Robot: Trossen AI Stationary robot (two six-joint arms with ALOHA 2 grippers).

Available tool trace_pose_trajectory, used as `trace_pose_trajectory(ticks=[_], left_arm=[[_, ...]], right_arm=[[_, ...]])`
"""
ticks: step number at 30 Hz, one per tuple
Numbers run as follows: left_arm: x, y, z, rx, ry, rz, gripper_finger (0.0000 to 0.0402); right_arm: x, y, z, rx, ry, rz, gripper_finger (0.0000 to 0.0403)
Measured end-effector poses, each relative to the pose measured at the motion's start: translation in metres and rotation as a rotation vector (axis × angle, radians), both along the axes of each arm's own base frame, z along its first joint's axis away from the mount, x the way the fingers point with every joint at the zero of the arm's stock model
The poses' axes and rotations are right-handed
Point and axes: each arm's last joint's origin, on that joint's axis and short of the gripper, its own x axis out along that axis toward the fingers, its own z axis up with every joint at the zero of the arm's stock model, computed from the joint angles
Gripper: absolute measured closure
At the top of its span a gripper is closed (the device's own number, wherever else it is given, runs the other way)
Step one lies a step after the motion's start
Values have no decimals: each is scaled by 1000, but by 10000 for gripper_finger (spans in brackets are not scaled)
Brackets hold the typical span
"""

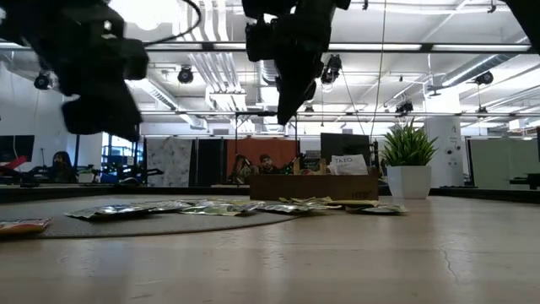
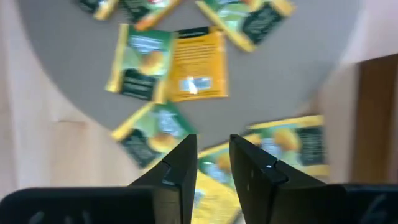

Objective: Pick & Place Tea
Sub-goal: Put the red tea sachet into the middle compartment of the wooden organizer

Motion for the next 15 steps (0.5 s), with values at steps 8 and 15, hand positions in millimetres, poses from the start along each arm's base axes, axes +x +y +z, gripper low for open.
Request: trace_pose_trajectory(ticks=[8,15], left_arm=[[-22,-49,-2,-263,33,132,252],[-39,-82,-9,-449,114,183,252]], right_arm=[[13,62,3,47,-166,54,309],[26,99,12,118,-365,70,311]])
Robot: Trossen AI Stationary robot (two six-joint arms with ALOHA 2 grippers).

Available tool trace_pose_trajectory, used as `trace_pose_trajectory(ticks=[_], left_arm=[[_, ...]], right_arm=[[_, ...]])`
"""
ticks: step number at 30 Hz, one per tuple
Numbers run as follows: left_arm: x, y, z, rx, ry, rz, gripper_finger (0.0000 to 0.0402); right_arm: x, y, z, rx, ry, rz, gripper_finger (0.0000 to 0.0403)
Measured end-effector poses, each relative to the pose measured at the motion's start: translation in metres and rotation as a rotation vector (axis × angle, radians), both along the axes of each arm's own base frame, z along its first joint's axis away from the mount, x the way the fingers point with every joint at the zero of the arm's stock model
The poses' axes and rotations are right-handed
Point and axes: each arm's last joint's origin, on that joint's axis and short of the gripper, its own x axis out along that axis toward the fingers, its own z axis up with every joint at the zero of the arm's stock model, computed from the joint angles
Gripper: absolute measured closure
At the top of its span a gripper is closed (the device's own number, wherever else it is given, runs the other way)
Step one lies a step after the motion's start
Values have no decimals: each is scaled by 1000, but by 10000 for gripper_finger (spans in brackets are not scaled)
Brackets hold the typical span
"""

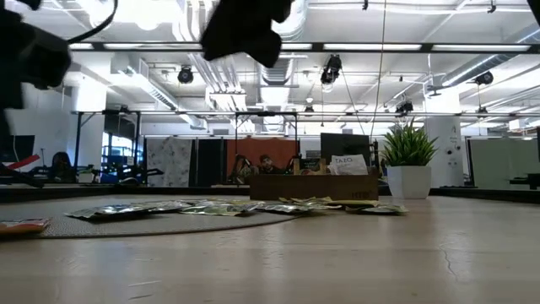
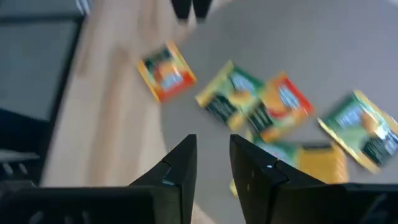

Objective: Pick & Place Tea
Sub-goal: Put the red tea sachet into the middle compartment of the wooden organizer

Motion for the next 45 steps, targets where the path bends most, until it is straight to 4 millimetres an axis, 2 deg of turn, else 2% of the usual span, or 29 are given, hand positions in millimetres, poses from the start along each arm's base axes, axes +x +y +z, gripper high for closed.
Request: trace_pose_trajectory(ticks=[5,11,17,23,28,39,45], left_arm=[[-3,-21,-13,-98,101,-75,252],[8,-42,-23,-170,66,-147,252],[12,-50,-46,-110,138,-186,252],[15,-51,-58,-53,169,-188,252],[17,-46,-58,-23,140,-171,252],[27,-29,-57,207,-33,73,252],[35,-20,-55,237,-60,148,252]], right_arm=[[12,9,-7,85,-59,-60,314],[25,11,-34,142,-24,-134,308],[35,17,-68,192,36,-191,305],[38,25,-80,194,50,-186,315],[39,25,-86,191,61,-189,322],[41,25,-87,196,40,-185,315],[41,25,-87,196,38,-184,316]])
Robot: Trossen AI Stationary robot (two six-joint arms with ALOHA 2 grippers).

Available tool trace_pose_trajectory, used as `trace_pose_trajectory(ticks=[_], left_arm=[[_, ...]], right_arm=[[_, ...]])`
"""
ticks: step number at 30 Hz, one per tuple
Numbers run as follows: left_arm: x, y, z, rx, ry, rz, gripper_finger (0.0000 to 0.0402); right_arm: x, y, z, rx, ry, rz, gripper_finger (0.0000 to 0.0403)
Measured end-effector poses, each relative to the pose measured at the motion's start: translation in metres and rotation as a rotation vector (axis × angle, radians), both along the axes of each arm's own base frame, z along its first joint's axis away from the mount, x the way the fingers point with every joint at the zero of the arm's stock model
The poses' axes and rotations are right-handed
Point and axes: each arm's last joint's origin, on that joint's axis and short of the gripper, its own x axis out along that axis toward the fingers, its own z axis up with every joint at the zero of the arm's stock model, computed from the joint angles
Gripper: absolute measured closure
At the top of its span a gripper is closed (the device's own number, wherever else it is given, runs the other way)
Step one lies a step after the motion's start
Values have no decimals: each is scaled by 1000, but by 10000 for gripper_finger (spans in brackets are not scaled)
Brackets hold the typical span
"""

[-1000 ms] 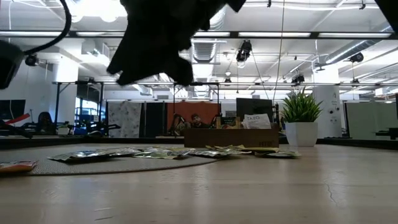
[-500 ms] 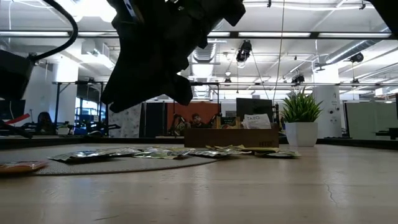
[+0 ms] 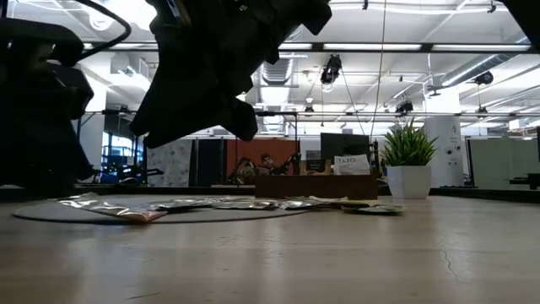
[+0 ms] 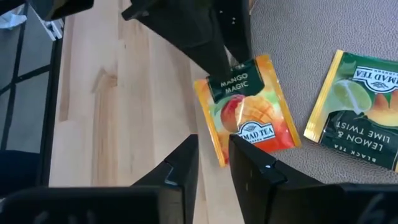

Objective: Pick & Place Tea
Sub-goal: Put the red tea sachet into the middle compartment of the wooden organizer

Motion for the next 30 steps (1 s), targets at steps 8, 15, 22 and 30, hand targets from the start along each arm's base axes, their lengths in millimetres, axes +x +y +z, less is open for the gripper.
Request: trace_pose_trajectory(ticks=[8,15,22,30], left_arm=[[3,2,9,85,-58,4,252],[5,19,4,194,0,80,252],[6,18,5,155,28,27,252],[3,13,6,119,52,-16,252]], right_arm=[[2,-1,-15,-9,26,-10,321],[5,1,-43,56,96,-14,321],[7,2,-51,55,104,-19,321],[10,8,-61,160,116,-32,321]])
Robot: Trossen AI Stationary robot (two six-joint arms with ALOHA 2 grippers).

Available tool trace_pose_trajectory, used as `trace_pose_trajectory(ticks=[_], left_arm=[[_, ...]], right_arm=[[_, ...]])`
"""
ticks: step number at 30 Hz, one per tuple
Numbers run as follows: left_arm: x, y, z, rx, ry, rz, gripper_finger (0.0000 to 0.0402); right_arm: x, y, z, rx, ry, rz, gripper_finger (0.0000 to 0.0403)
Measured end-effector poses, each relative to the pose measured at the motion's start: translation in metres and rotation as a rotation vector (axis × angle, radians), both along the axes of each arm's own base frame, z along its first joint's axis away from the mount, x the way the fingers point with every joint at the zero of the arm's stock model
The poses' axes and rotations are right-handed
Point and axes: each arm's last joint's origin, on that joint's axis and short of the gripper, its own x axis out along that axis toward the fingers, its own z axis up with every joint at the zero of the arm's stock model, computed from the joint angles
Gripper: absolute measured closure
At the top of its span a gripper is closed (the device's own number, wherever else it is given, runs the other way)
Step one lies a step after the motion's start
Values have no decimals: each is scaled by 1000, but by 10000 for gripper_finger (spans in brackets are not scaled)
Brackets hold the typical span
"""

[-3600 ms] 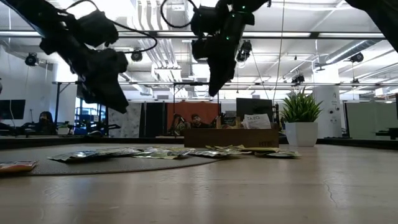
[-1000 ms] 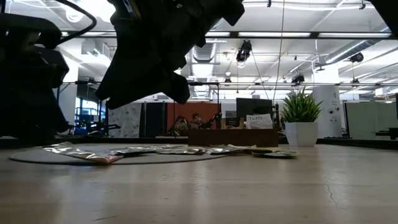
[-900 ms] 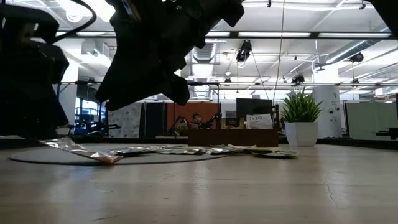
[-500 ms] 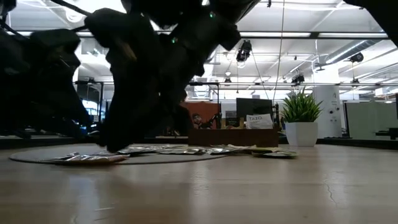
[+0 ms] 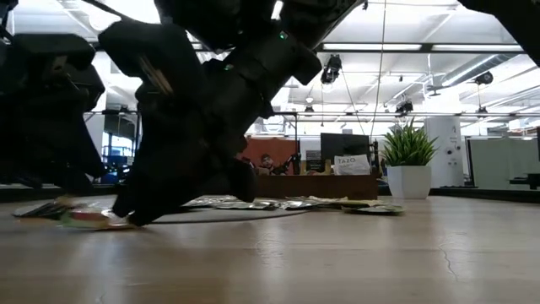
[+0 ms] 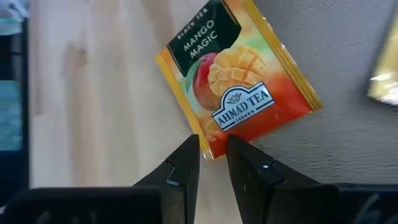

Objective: Pick & Place Tea
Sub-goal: Put the red tea sachet into the middle compartment of the wooden organizer

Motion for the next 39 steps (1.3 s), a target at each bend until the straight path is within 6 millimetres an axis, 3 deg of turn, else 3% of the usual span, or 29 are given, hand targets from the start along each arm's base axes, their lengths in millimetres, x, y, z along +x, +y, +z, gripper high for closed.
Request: trace_pose_trajectory(ticks=[8,17,39], left_arm=[[-7,-20,8,-69,10,-87,252],[-32,-35,10,-141,112,5,252],[-5,-42,-14,-202,20,81,252]], right_arm=[[0,7,-2,21,0,-5,321],[0,6,-3,-10,-4,-30,321],[2,5,-3,-11,-26,-42,321]])
